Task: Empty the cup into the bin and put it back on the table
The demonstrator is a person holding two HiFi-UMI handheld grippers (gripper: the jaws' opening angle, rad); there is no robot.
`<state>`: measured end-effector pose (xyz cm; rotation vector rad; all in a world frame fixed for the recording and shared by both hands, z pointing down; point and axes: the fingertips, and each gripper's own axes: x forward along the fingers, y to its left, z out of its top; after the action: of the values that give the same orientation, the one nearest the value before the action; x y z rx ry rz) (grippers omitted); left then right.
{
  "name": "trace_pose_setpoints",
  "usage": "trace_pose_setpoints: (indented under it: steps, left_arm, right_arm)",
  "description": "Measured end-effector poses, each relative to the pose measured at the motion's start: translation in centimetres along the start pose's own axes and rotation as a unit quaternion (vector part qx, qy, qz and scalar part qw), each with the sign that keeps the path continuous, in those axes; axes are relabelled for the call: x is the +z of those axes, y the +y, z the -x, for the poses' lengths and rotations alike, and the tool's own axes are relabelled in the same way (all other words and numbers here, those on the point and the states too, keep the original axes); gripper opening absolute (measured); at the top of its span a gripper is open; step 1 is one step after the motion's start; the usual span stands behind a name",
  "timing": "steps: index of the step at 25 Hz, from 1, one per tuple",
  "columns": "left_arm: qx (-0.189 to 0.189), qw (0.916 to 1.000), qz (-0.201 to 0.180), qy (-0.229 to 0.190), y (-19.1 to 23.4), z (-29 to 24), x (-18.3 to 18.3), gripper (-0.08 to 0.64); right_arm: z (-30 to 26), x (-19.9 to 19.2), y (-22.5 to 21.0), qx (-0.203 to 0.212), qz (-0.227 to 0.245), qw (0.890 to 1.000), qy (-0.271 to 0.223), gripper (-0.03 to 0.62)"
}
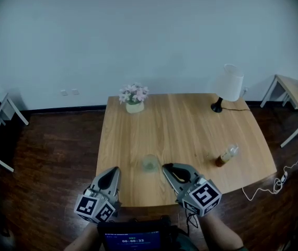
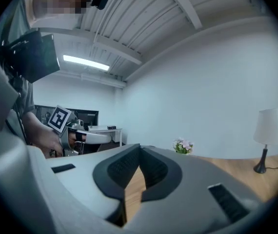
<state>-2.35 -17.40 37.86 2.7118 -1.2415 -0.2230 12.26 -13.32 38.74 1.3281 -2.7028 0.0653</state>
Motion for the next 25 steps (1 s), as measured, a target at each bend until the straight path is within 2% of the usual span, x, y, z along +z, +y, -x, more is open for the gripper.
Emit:
trace_pose_setpoints:
  steps: [4,14,18,25]
  left_arm:
    - [-0.024,0.9995,-0.009,-0.019,-1.2,0.1,1.7,0.000]
    - [-0.039,0.9983,-0.020,-0.040,-1.9,0.3,4.8,0.000]
    - [-0.063,0.9974,-0.020,-0.029,-2.6,0.4,5.3,0.000]
    - [-0.097,0.9945,-0.034,-0.020,-3.0,0.6,6.3,0.000]
  right_arm:
    - [1.0,0.7,-0.2,-0.007,0.001,1.000,-0.003,0.000]
    - [2.4,2.8,-1.8,-0.030,-0.050,0.998,-0.005,0.000]
    - [2.8,3.9,-2.4,-0.037,-0.044,0.998,-0.008,0.000]
    - [3.0,4.8,-2.6,-0.025,-0.039,0.999,-0.001,0.000]
